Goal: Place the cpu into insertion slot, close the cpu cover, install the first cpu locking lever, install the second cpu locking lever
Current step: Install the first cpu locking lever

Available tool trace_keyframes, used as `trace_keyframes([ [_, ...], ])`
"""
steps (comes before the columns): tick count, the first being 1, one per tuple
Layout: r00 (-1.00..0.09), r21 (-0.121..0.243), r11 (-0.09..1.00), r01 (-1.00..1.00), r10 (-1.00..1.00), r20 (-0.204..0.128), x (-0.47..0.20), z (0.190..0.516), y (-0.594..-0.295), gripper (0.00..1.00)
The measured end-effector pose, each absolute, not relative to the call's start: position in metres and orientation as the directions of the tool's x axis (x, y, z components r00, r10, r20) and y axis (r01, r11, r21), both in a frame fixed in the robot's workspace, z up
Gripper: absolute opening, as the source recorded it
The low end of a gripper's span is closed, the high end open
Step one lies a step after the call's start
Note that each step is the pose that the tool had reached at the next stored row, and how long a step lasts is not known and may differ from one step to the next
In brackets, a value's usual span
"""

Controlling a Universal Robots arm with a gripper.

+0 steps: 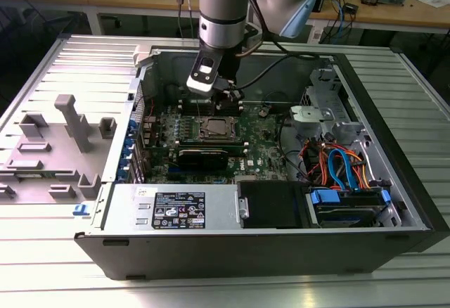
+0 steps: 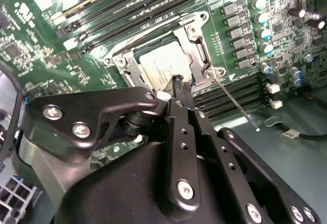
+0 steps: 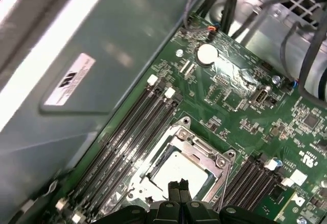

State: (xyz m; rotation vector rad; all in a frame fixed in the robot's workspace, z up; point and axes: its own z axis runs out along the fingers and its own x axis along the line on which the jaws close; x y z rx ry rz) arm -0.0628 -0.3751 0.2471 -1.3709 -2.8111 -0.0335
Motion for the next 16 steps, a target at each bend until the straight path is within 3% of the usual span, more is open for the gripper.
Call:
trace_keyframes([
  [16, -0.866, 0.013, 0.866, 0.5, 0.5, 0.022, -0.0628, 0.2499, -0.3751, 0.11],
])
